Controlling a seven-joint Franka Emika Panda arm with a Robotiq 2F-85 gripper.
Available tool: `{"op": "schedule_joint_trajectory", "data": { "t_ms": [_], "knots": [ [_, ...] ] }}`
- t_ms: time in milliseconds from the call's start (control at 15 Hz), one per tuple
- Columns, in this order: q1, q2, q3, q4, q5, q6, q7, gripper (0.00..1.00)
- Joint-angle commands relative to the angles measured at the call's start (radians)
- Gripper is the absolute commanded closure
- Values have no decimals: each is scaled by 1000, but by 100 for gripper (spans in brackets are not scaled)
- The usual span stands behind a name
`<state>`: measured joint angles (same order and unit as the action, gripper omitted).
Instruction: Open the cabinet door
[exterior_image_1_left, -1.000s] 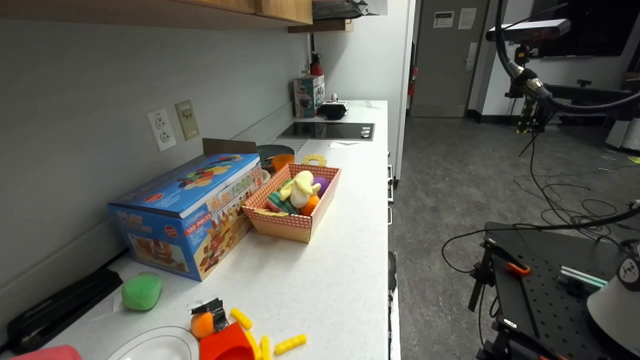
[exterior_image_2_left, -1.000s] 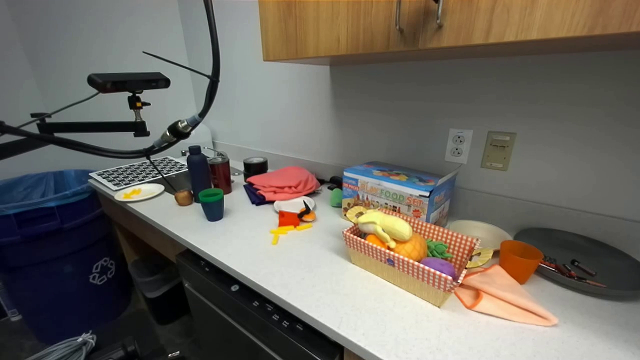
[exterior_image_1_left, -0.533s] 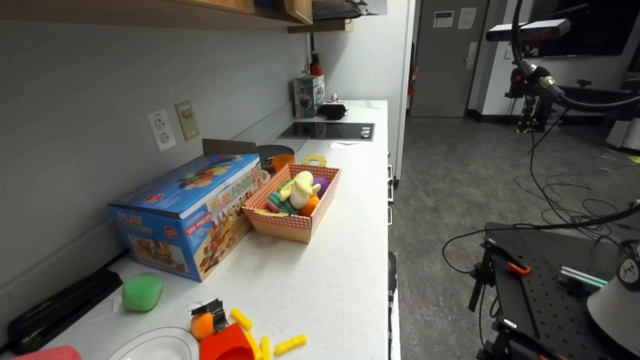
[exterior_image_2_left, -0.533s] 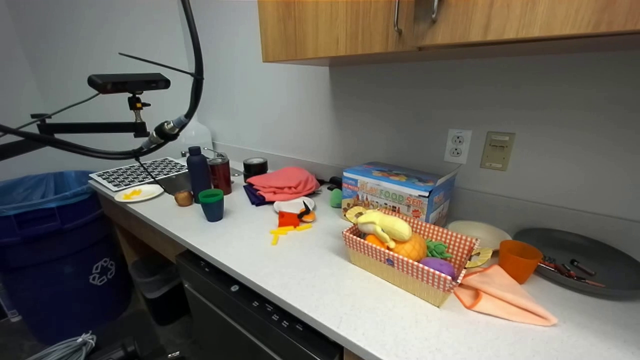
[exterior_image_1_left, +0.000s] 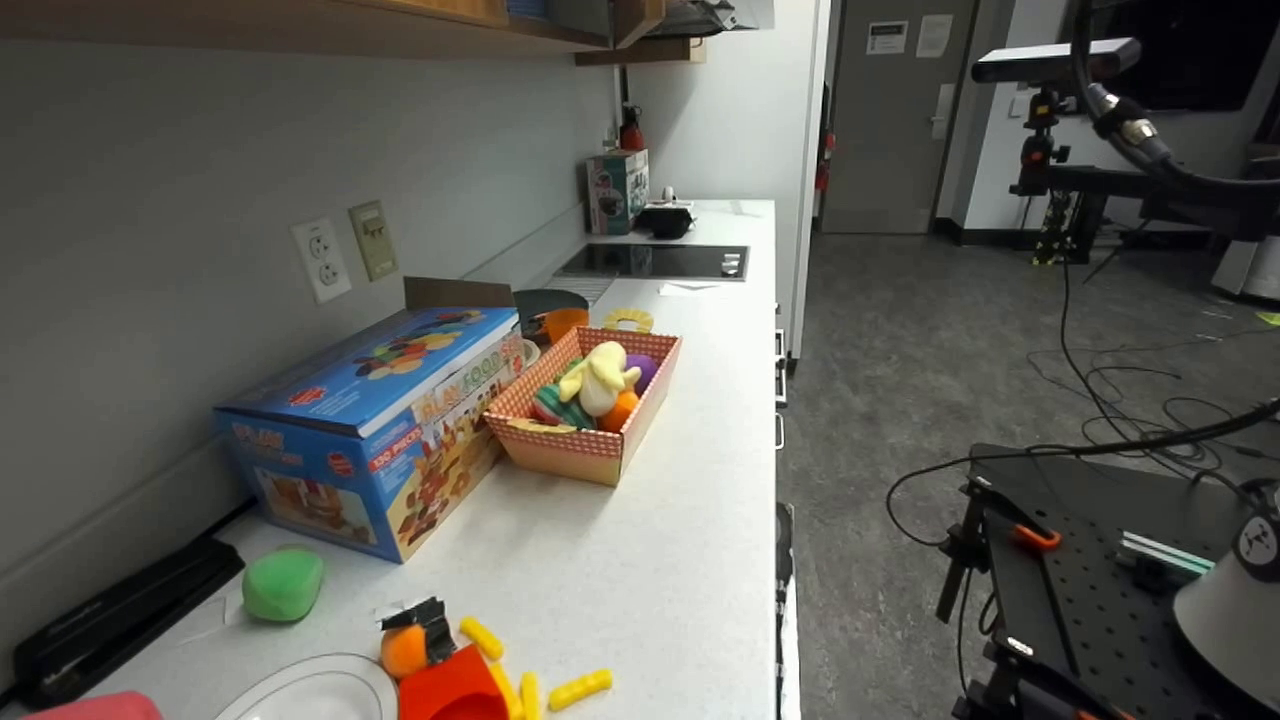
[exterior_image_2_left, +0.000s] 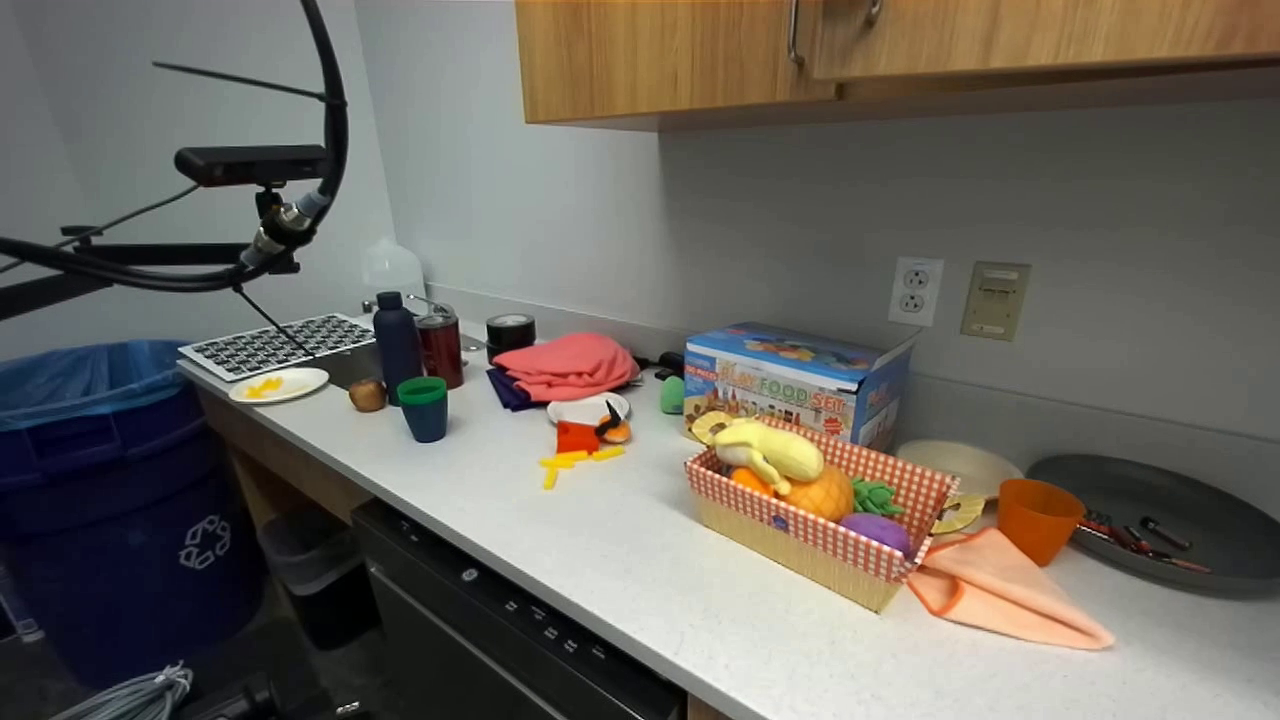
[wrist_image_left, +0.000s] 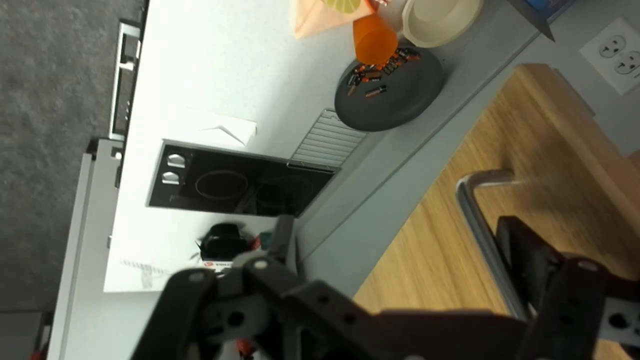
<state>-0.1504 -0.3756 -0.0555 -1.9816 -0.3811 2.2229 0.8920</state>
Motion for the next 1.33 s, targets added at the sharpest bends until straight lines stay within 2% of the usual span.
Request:
{"op": "schedule_joint_trajectory", "data": {
  "t_ms": [0, 400, 600, 800, 867, 933, 1267],
  "knots": [
    [-95, -147, -9, -63, 23, -120, 12, 0],
    [-184, -217, -6, -112, 48, -74, -121, 0],
    [-211, -226, -7, -112, 64, -91, -195, 0],
    [-232, -232, -10, -111, 76, -61, -259, 0],
    [-234, -227, -10, -96, 99, -61, -259, 0],
    [-152, -134, -7, -116, 191, 28, -316, 0],
    [-157, -135, -8, -117, 197, 27, -330, 0]
  ]
}}
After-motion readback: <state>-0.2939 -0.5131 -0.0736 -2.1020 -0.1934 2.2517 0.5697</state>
